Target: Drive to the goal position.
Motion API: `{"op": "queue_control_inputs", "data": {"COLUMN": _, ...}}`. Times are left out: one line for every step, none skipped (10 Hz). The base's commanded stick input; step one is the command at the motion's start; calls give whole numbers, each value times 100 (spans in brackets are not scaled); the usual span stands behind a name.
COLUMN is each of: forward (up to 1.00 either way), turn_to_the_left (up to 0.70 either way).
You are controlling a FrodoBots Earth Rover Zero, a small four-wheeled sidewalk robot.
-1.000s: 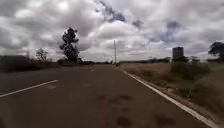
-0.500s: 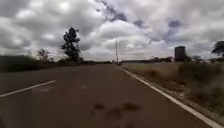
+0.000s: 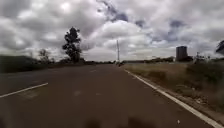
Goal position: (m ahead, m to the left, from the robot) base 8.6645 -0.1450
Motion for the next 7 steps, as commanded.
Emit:
{"op": "queue_control_inputs", "data": {"forward": 85, "turn_to_the_left": -30}}
{"op": "queue_control_inputs", "data": {"forward": 85, "turn_to_the_left": -17}}
{"op": "queue_control_inputs", "data": {"forward": 85, "turn_to_the_left": -4}}
{"op": "queue_control_inputs", "data": {"forward": 85, "turn_to_the_left": 0}}
{"op": "queue_control_inputs", "data": {"forward": 85, "turn_to_the_left": 0}}
{"op": "queue_control_inputs", "data": {"forward": 85, "turn_to_the_left": -5}}
{"op": "queue_control_inputs", "data": {"forward": 85, "turn_to_the_left": -16}}
